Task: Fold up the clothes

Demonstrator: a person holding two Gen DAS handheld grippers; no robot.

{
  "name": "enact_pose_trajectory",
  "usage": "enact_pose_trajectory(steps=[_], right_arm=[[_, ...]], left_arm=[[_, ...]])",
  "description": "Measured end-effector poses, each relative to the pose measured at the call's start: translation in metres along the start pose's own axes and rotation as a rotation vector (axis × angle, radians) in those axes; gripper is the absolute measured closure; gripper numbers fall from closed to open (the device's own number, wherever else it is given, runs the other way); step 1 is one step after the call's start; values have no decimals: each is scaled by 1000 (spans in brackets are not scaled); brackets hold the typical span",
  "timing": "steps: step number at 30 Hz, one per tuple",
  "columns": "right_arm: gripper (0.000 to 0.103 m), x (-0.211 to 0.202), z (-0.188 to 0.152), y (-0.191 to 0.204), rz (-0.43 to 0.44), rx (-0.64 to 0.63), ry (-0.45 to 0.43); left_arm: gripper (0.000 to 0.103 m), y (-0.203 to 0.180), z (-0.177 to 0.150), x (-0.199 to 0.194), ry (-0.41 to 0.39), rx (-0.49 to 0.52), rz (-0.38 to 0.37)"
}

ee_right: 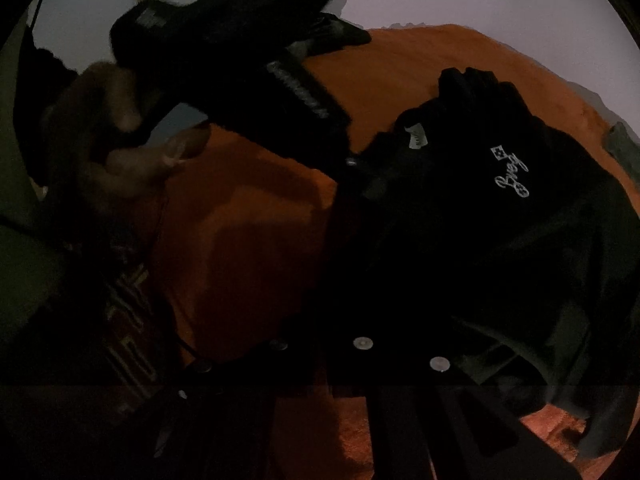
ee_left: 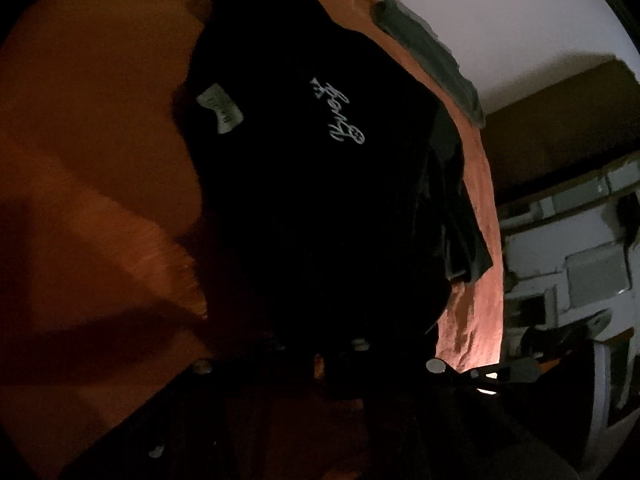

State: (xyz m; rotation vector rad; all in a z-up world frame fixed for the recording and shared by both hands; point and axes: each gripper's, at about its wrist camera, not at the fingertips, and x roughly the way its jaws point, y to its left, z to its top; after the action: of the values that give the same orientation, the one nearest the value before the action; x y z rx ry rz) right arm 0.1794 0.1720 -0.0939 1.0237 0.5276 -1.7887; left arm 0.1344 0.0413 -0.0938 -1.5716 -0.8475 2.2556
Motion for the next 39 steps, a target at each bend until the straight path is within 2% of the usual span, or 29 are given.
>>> enact_pose_trajectory(steps=[2,3,4,5,8,9,11,14,17,19,22,25,28,33,35,39], right_arm=[[98,4,3,3,3,-3,3],[93,2,5,-2,25,-16,5],[77,0,8,-8,52,-32,7],[66,-3,11,-14,80,-48,9],[66,-11,25,-40,157,-89,14],[66,-15,36,-55,158,-91,12],[66,-21,68,-87,138,-83,-6],[66,-17,125,-120,84,-137,-20],[66,13,173,-126,23,-292,-3],[66,46,201,-128,-16,-404,43],[65,94,225,-128,-37,-570,111],[65,133,227,-120,-32,-816,188],[65,156,228,-114,-70,-987,243],[63,153,239,-111,14,-1039,279],[55,152,242,-112,1,-1066,281],[55,169,248,-107,-69,-1120,267]], left_arm=[[101,5,-2,-6,-23,-2,4],[101,6,-2,-9,-32,4,20],[101,7,-3,-12,-40,15,44],[101,8,-4,-14,-48,26,68],[101,18,-9,-15,-21,17,81],[101,20,-12,-14,-15,14,80],[101,22,-16,-13,-4,9,77],[101,24,-19,-15,-14,0,77],[101,24,-20,-18,-36,-17,80],[101,26,-21,-19,-45,-25,80],[101,29,-20,-20,-49,-44,75],[101,31,-19,-20,-52,-62,70],[101,33,-19,-21,-55,-81,66],[101,37,-21,-28,-71,-87,61],[101,36,-21,-30,-79,-79,70],[101,32,-22,-25,-66,-92,89]])
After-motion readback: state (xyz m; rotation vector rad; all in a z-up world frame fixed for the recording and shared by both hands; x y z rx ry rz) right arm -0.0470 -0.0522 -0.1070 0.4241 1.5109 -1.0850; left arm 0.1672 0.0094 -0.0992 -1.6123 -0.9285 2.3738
